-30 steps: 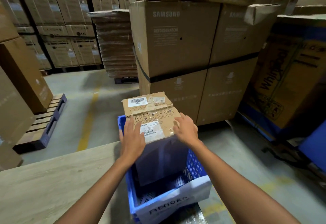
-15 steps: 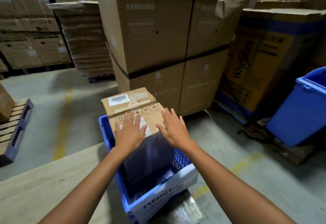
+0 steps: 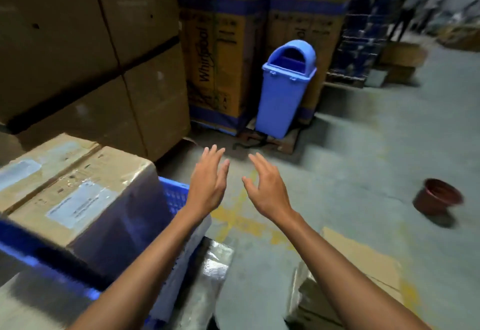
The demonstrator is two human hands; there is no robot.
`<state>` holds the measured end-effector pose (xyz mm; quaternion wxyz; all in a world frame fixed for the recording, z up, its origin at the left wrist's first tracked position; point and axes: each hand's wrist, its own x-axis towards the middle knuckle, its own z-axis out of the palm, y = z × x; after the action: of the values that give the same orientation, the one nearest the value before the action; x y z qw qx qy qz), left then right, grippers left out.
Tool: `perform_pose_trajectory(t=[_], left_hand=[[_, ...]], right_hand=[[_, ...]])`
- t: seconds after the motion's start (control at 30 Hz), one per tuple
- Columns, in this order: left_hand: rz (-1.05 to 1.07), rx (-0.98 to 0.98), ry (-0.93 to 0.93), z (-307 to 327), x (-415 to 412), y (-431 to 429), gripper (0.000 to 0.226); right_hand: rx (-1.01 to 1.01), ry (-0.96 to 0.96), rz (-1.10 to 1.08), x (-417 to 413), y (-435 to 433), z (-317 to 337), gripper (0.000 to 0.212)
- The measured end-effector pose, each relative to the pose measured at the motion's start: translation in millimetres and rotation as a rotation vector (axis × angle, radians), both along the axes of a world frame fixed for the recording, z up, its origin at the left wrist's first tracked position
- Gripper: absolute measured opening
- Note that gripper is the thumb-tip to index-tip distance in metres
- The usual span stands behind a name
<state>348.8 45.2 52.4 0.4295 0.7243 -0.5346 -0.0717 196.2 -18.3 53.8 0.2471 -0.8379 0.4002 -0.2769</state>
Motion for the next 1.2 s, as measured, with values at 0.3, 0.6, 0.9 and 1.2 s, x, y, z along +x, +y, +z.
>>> perform_pose_trajectory(t=[0.3, 0.6, 0.9, 1.2], left_hand=[[-0.216, 0.181, 0.676, -64.1, -139.0, -65.0, 0.047], [-0.164, 0.599, 1.005, -150.7, -234.4, -113.1, 0.060], [-0.038, 0.821, 0.794, -263.4, -294.5, -149.2, 0.062], [0.050, 1.053, 0.734, -417.8, -296.3, -153.3, 0.078]], right_hand=[[0.352, -0.146, -0.586, -193.1, 6.7, -69.6, 0.051], [0.793, -0.582, -0.976, -374.8, -13.4, -198.7, 0.067], [1.077, -0.498, -1.047, -442.1, -40.3, -245.1, 0.051], [1.243, -0.249, -0.890, -461.8, -55.4, -329.9, 0.037]])
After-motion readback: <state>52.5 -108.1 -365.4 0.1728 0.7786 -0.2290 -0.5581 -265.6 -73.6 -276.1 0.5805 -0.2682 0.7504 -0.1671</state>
